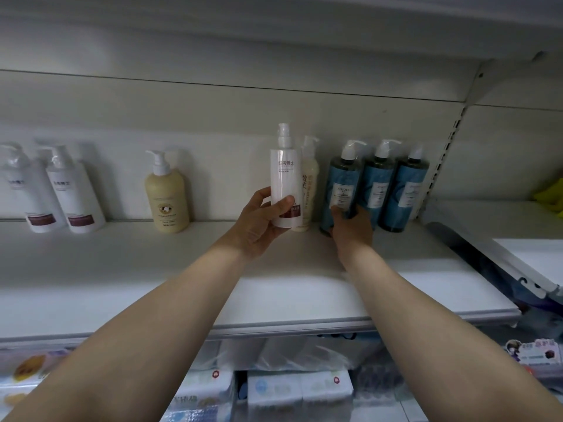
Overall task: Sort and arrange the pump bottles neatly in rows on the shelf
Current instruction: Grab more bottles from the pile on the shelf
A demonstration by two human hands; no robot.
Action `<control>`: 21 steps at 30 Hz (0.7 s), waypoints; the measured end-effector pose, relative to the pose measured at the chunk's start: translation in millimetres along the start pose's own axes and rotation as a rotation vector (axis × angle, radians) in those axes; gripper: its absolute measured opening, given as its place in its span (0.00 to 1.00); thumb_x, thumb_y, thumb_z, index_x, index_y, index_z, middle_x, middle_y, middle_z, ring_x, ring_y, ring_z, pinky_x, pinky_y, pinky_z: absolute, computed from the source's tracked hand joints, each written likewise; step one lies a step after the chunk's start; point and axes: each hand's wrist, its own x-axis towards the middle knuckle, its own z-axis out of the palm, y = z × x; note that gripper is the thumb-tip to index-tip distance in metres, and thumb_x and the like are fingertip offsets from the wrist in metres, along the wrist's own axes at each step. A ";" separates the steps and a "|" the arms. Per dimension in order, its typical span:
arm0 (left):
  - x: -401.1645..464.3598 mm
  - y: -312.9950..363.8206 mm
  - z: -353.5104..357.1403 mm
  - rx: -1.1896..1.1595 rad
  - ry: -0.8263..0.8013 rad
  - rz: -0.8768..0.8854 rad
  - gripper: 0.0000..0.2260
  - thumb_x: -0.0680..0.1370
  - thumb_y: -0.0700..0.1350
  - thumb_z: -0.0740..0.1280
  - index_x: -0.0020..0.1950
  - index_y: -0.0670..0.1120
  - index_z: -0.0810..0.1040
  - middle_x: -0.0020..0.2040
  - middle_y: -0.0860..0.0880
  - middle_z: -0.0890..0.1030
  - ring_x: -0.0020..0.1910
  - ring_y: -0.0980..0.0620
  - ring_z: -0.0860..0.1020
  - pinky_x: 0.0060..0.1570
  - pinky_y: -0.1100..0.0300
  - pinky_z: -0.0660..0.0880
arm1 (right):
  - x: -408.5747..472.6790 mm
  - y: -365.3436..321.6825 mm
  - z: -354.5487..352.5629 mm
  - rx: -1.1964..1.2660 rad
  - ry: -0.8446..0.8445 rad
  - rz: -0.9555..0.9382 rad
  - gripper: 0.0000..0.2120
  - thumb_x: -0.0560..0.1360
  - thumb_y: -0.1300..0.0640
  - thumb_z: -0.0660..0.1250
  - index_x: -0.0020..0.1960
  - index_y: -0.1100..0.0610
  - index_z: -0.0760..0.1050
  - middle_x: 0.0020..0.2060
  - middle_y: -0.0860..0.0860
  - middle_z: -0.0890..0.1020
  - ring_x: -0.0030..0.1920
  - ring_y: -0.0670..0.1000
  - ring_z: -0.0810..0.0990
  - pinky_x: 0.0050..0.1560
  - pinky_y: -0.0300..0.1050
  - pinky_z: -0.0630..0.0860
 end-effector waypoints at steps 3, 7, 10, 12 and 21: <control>1.0 0.4 -2.8 0.008 0.000 0.000 0.33 0.68 0.41 0.75 0.72 0.44 0.69 0.64 0.40 0.79 0.62 0.40 0.79 0.60 0.43 0.78 | 2.9 -2.7 2.2 0.020 0.044 0.073 0.27 0.77 0.46 0.71 0.69 0.56 0.68 0.66 0.55 0.78 0.62 0.59 0.79 0.65 0.57 0.77; 2.5 2.0 -7.5 0.010 0.000 0.003 0.34 0.68 0.42 0.76 0.72 0.43 0.69 0.63 0.40 0.80 0.62 0.40 0.79 0.62 0.41 0.77 | 9.2 -5.4 6.5 -0.035 0.068 0.075 0.27 0.76 0.44 0.71 0.68 0.57 0.70 0.63 0.57 0.79 0.59 0.59 0.81 0.61 0.58 0.79; 2.5 4.0 -8.4 0.010 -0.006 0.004 0.32 0.69 0.41 0.75 0.71 0.44 0.69 0.63 0.40 0.80 0.62 0.41 0.79 0.62 0.42 0.77 | 14.6 -10.1 6.3 -0.070 0.094 0.071 0.27 0.78 0.47 0.70 0.71 0.59 0.67 0.67 0.58 0.77 0.63 0.61 0.78 0.64 0.56 0.77; 1.9 5.0 -8.6 0.008 0.000 0.002 0.33 0.68 0.41 0.76 0.71 0.43 0.69 0.63 0.40 0.80 0.62 0.41 0.80 0.61 0.42 0.77 | 17.4 -12.5 5.6 -0.071 0.101 0.080 0.29 0.79 0.48 0.69 0.73 0.60 0.65 0.68 0.59 0.76 0.65 0.61 0.77 0.65 0.56 0.76; -4.7 7.3 -12.0 -0.013 0.012 0.007 0.32 0.67 0.41 0.75 0.71 0.44 0.69 0.62 0.41 0.80 0.60 0.41 0.81 0.58 0.45 0.79 | -5.3 -23.3 11.7 0.087 0.025 0.101 0.28 0.76 0.45 0.72 0.70 0.57 0.73 0.63 0.55 0.80 0.60 0.58 0.81 0.62 0.55 0.79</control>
